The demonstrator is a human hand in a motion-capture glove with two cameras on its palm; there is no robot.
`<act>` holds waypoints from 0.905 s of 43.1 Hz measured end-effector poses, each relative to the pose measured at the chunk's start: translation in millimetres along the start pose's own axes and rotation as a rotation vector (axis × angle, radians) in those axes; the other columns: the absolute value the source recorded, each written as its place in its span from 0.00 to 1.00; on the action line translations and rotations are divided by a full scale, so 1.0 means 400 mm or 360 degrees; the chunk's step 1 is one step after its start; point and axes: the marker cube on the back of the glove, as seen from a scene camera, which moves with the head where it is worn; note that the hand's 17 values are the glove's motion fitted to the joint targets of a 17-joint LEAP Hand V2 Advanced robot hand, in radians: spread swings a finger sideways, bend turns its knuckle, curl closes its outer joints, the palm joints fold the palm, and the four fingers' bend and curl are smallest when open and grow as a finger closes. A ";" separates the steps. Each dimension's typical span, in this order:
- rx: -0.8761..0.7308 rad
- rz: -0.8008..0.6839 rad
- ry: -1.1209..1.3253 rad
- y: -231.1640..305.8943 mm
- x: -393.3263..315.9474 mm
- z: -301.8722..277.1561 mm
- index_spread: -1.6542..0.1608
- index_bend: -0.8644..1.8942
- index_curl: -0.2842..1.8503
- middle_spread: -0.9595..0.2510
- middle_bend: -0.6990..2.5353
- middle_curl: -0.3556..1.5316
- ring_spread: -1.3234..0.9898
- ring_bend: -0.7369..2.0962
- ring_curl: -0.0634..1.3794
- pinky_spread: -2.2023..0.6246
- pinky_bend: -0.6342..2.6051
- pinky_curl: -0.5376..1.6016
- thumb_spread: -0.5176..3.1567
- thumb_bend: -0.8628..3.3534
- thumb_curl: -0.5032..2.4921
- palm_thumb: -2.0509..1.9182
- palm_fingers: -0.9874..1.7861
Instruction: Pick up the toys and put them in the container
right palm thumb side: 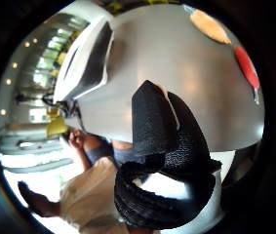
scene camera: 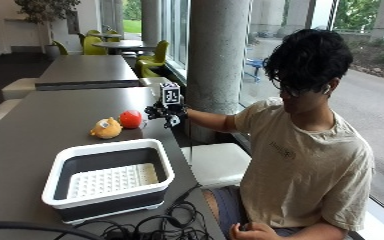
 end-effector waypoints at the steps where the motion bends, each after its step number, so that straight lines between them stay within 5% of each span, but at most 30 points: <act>1: 0.0002 -0.0001 -0.0010 0.000 -0.001 0.001 0.84 0.37 0.16 0.76 0.23 0.19 0.57 0.28 0.04 0.78 0.37 0.31 0.27 0.20 0.16 0.51 0.29; 15: -0.0004 0.0033 -0.0011 0.007 0.014 0.004 0.78 0.38 0.22 0.73 0.24 0.22 0.56 0.30 0.05 0.77 0.43 0.38 0.47 0.20 0.18 0.50 0.26; 27: 0.0234 0.0247 -0.0033 -0.044 0.176 0.034 0.76 0.36 0.24 0.73 0.27 0.25 0.55 0.34 0.09 0.77 0.43 0.39 0.52 0.21 0.20 0.52 0.33; 35: 0.0159 0.0608 0.0029 -0.072 0.369 0.061 0.77 0.31 0.21 0.74 0.27 0.28 0.54 0.36 0.12 0.77 0.47 0.41 0.53 0.21 0.22 0.55 0.29; 39: 0.0111 0.0554 0.0054 -0.119 0.427 0.075 0.77 0.32 0.20 0.74 0.27 0.29 0.54 0.36 0.14 0.77 0.49 0.42 0.52 0.22 0.23 0.55 0.28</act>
